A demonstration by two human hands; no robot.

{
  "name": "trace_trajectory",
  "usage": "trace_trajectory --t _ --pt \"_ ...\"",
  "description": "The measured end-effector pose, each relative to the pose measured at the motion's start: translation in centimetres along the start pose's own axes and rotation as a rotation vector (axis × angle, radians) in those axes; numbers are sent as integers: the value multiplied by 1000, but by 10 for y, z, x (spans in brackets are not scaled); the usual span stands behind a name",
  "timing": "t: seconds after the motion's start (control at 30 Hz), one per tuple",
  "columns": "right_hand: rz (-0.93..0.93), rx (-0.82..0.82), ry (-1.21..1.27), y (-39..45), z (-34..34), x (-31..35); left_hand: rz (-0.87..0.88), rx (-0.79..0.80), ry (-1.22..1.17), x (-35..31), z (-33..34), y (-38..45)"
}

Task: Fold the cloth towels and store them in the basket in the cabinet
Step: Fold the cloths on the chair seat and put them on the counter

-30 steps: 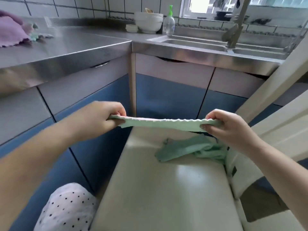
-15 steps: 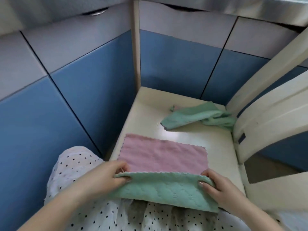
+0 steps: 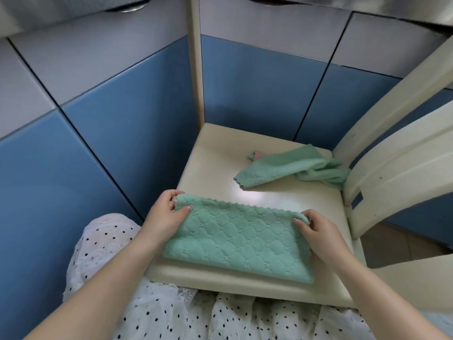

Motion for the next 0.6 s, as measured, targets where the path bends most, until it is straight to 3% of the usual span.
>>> trace_trajectory --t 0.23,0.37,0.5,0.6 --pt "29 10 -49 9 3 0 88 -86 203 4 9 17" --pt "118 -42 -13 8 -6 -10 100 -80 194 -2 6 13" --pt "-9 -305 -8 -7 -27 6 455 -284 525 -36 -3 -15" --pt "-256 -264 -125 -33 12 58 686 -156 662 -46 42 -49"
Point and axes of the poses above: each hand's wrist, its own y-axis towards the middle knuckle, its own z-axis out of the palm, x = y × z, the point moved 8 cm from there along y, towards the middle knuckle, and after that the axes turned 10 degrees about -x, right-handed, at the moved point
